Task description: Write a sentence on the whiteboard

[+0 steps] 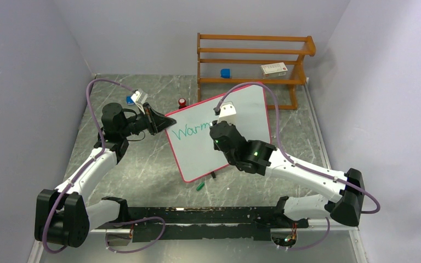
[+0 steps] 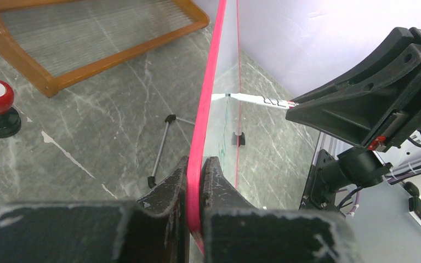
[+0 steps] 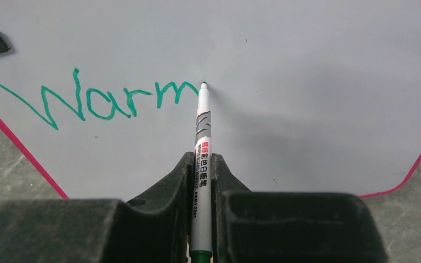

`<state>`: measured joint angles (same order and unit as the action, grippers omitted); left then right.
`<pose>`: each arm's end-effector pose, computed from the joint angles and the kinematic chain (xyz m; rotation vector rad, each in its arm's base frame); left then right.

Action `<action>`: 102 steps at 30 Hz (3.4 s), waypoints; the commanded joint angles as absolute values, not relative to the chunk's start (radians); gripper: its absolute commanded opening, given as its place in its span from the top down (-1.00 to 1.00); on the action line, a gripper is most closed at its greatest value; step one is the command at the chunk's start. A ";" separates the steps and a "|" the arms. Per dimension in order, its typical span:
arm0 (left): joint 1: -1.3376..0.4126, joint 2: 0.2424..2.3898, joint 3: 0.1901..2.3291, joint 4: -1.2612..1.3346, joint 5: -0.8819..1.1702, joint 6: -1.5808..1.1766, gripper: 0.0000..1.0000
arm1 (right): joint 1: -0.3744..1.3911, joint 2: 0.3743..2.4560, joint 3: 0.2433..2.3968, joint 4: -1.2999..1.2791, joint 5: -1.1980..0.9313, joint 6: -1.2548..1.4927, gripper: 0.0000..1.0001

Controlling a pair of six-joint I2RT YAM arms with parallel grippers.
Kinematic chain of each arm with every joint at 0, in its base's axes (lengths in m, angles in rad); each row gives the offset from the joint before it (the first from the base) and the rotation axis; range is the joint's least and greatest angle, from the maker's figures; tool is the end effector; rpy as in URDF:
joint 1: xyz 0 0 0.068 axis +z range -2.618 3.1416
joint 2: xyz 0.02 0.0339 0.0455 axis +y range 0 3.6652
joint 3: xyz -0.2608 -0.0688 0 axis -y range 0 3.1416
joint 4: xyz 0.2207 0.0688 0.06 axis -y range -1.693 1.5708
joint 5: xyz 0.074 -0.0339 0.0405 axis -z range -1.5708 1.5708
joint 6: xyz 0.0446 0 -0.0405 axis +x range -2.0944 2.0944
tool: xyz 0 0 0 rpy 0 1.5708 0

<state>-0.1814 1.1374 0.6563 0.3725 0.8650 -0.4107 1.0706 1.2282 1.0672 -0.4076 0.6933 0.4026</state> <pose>0.2262 -0.0760 0.2901 0.4878 1.7096 -1.1551 0.1454 0.2067 0.3247 -0.2769 1.9840 0.1972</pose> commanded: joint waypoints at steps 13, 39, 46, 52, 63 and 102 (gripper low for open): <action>-0.199 1.181 0.626 0.228 0.782 -0.206 0.90 | 1.033 1.240 1.055 -0.382 0.684 0.394 1.00; -0.200 1.183 0.627 0.221 0.775 -0.200 0.90 | 1.012 1.162 1.038 -0.383 0.663 0.380 1.00; -0.199 1.184 0.627 0.221 0.776 -0.201 0.90 | 1.012 1.166 1.052 -0.371 0.626 0.362 1.00; -0.199 1.183 0.627 0.219 0.776 -0.199 0.90 | 1.011 1.196 1.066 -0.356 0.630 0.356 1.00; -0.199 1.183 0.627 0.221 0.776 -0.200 0.90 | 1.002 1.194 1.069 -0.345 0.639 0.351 1.00; -0.199 1.189 0.630 0.218 0.776 -0.196 0.90 | 0.983 1.206 1.031 -0.429 0.563 0.400 1.00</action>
<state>-0.1814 1.1446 0.6605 0.3672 0.8635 -0.4038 0.9947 1.2030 1.0508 -0.3923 0.5903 0.3813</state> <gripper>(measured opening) 0.091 0.141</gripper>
